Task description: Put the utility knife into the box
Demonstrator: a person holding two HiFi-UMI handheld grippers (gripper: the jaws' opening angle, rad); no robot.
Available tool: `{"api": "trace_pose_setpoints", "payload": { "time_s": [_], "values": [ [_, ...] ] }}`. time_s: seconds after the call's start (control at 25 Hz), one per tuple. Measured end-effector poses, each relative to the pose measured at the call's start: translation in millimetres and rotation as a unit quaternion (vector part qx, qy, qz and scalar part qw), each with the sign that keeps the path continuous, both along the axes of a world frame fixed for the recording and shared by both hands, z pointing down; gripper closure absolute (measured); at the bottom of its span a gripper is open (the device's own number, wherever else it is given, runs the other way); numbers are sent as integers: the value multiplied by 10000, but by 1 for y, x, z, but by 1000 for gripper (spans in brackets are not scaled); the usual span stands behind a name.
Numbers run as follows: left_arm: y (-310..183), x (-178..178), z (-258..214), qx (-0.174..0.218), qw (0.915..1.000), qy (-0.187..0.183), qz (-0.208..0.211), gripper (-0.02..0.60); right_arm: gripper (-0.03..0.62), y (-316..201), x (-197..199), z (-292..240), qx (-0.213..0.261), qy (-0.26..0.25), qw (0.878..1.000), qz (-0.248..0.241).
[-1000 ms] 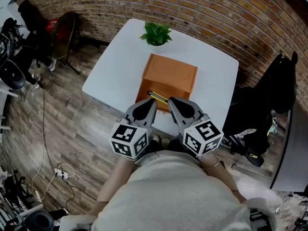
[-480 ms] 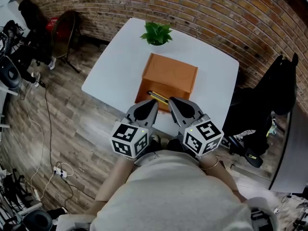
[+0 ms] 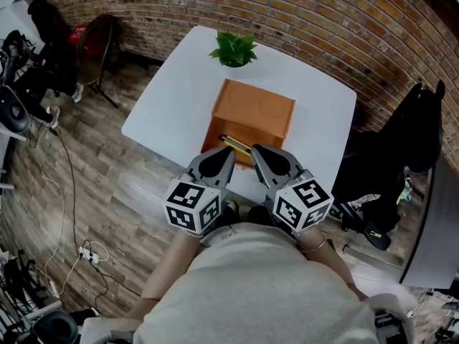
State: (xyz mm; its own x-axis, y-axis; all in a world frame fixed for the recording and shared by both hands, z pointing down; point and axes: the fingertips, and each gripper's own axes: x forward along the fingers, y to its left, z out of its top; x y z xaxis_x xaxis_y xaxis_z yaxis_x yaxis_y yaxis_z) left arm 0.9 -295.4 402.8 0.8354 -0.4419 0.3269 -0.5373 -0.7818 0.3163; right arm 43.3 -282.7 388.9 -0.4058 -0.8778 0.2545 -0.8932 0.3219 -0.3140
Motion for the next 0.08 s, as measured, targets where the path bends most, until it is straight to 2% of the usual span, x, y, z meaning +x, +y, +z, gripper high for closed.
{"api": "trace_pose_setpoints", "payload": {
  "time_s": [0.08],
  "values": [
    [-1,-1,1,-18,10000,-13,1,568,595,0,2,0,21,-24,10000,52]
  ]
}}
